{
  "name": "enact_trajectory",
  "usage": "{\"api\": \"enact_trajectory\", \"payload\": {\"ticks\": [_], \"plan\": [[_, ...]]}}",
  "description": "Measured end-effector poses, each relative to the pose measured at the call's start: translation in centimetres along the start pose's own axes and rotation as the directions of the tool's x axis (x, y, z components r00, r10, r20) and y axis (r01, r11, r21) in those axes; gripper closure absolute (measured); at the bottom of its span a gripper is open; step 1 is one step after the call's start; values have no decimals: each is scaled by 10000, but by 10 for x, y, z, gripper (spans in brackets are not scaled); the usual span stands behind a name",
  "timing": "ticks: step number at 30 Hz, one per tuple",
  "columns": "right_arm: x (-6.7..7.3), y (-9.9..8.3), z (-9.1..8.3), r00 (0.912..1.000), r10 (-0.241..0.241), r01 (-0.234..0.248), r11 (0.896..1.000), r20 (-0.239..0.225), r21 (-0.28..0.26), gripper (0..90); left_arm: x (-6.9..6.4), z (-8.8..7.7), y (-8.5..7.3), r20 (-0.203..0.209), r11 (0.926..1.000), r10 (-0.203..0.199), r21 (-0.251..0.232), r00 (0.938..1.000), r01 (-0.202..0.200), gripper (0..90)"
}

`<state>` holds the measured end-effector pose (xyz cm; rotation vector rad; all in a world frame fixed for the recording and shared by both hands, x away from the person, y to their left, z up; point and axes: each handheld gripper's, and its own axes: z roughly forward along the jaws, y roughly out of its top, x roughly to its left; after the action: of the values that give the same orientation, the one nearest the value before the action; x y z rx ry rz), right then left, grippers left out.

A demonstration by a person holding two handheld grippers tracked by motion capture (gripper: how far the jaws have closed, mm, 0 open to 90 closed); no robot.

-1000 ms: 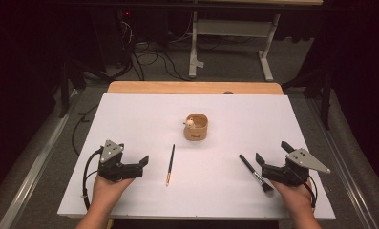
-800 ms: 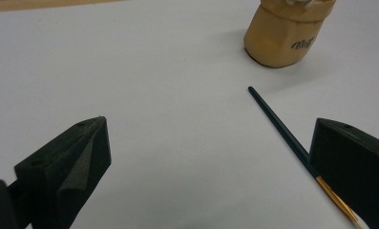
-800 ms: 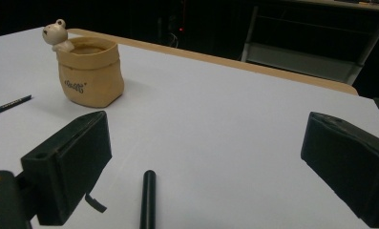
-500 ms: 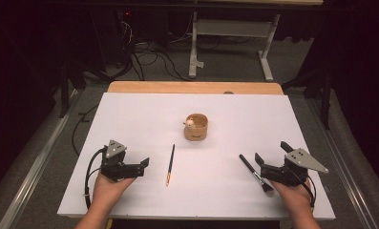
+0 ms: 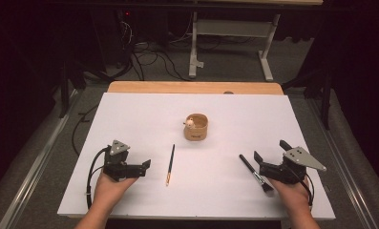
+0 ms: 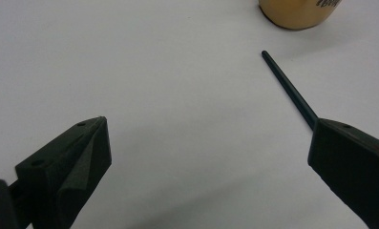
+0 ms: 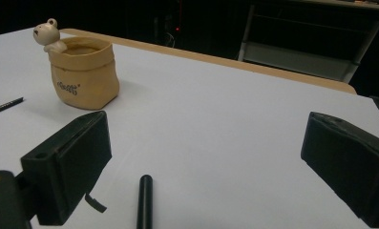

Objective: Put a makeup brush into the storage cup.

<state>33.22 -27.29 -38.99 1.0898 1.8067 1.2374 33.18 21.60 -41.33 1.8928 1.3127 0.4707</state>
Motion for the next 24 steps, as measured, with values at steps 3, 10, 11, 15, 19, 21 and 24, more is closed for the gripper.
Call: {"api": "enact_trajectory", "payload": {"ticks": [3, 10, 11, 15, 19, 21, 24], "plan": [[1, 1, 1, 10000, -13, 13, 10000, -30, -88, 47, 1, 0, 0, 9, 9999, -53, 131, 10000, 52, 15], [0, 1, 2, 10000, 31, -31, 10000, 28, 11, 47, 1, 2, 3, 80, 9982, -124, 590, 9999, 119, 16], [0, 1, 2, 10000, 47, -47, 10000, 20, -16, 47, 0, 3, 3, 128, 9972, -191, 719, 9997, 181, 17], [0, 0, 0, 10000, 29, -29, 10000, -22, -43, 47, -3, 7, 4, 301, 9944, -113, 1058, 9995, 80, 17], [-2, -1, -1, 10000, 45, -45, 10000, -3, -38, 47, -8, 8, 5, 387, 9912, -3, 1320, 9993, -48, 11], [-2, -1, -1, 10000, 42, -42, 10000, -50, -56, 47, -9, 9, 6, 398, 9904, -30, 1384, 9992, -25, 11], [-2, -2, -1, 10000, 21, -21, 10000, -41, -34, 47, -12, 9, 7, 463, 9864, -53, 1641, 9989, -23, 11]]}}
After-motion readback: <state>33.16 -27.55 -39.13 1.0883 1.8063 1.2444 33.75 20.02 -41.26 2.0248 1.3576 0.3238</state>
